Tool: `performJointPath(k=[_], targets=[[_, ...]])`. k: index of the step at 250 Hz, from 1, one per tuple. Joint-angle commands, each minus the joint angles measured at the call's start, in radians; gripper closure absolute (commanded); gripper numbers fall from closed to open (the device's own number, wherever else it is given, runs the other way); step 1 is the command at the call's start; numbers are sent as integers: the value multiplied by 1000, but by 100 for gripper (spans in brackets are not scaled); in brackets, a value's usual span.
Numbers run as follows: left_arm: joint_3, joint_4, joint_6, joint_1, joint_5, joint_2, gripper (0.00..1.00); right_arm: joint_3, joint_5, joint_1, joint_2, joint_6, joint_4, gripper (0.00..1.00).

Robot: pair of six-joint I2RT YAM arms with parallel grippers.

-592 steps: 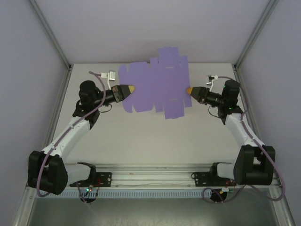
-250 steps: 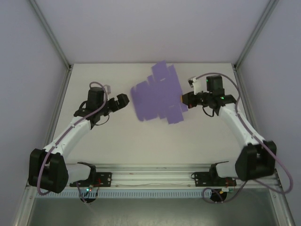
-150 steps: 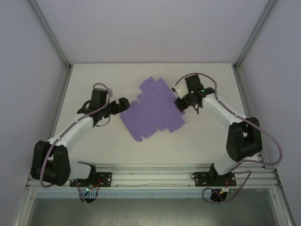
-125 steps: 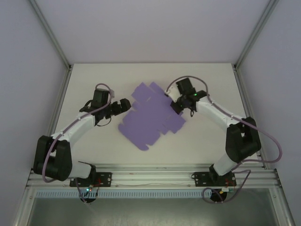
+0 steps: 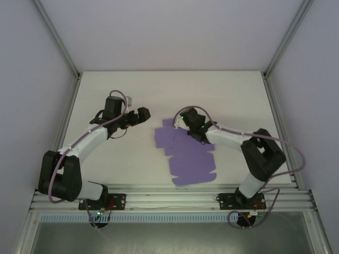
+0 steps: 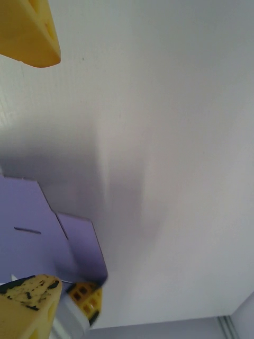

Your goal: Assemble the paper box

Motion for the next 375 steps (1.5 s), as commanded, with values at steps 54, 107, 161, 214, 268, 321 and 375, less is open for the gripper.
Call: performJointPath(k=[54,107,161,214,268,321,375], targets=[[-123,391,225,-19,344,-28,0,323,-431,-158,-105,126,-677,100],[-105,499,305,-27,579,59,1,435,-678,-225,-135,131,-812,100],[-21,404,447,-58,727,91,8,457,-869,-284,-205,84,-831,100],[21,311,580,-68,797,88,40,520,-1072,-332,-215,-39,-1007,100],[165,-109,991,-67,859,108,76,578,-1109,-356,-183,-169,-1195,100],[270,-319,1166,-66,849,137,93,606,-1144,-358,-142,-112,-1134,80],[281,-335,1179,-67,847,133,100,736,-1198,-358,-30,-154,-1251,76]])
